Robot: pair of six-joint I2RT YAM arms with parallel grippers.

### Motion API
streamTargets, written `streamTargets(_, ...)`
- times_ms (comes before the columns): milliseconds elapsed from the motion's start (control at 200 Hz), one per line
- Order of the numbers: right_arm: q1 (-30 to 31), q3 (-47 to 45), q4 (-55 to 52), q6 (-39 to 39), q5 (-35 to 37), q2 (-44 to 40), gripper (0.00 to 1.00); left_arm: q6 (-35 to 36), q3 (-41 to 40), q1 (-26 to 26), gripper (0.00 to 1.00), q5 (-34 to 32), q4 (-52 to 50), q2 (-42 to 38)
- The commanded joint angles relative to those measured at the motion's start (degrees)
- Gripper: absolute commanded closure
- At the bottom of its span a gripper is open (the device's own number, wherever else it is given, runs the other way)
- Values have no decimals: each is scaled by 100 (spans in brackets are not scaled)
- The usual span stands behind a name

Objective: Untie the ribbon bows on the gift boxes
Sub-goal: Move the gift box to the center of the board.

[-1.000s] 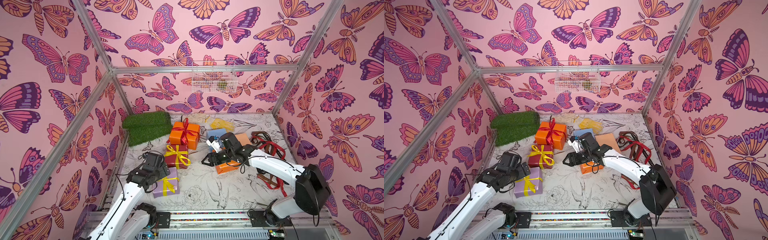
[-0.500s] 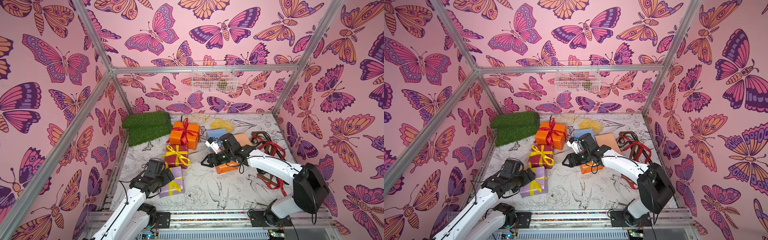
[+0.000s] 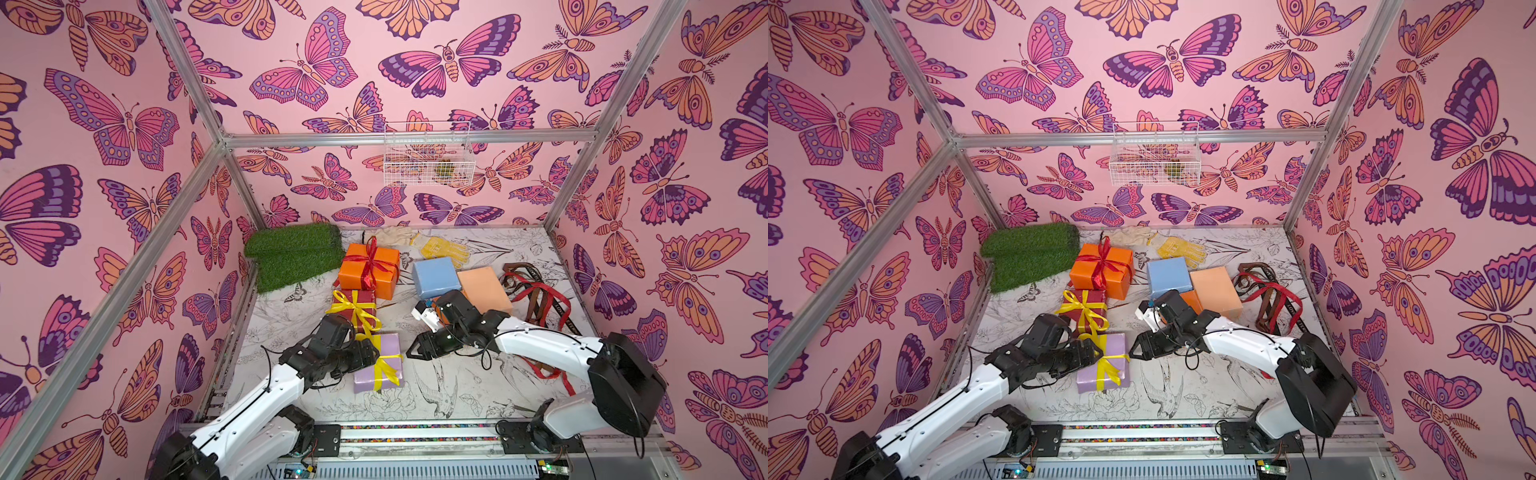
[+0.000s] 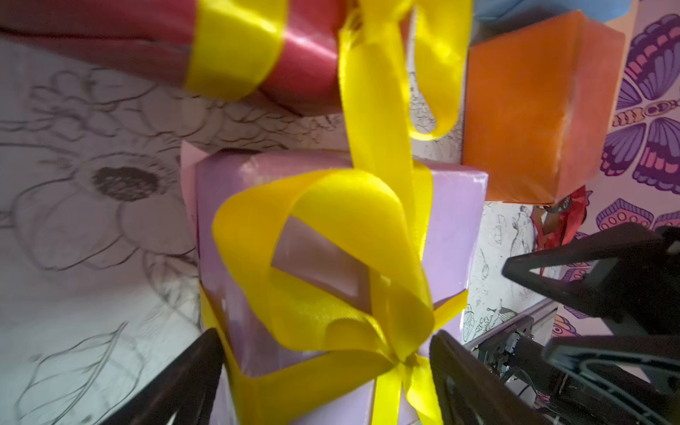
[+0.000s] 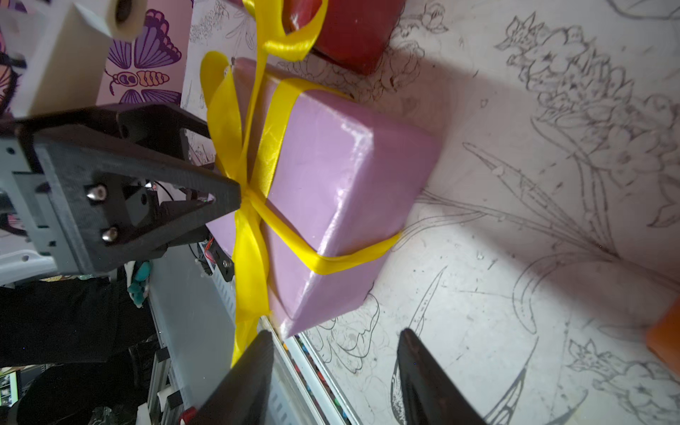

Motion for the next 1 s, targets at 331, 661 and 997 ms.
streamTargets(331,14,-101,-57,430,915,-359,51,-189,579,-874,15,365,2126,1588)
streamTargets(661,-3,911,-1984,-684,2211,-849,49,367,865,-402,12,278,1590,1080)
streamTargets(997,-12,1359,-1265,-92,2036,10,63,734,627,-297,23,-73,1043,992)
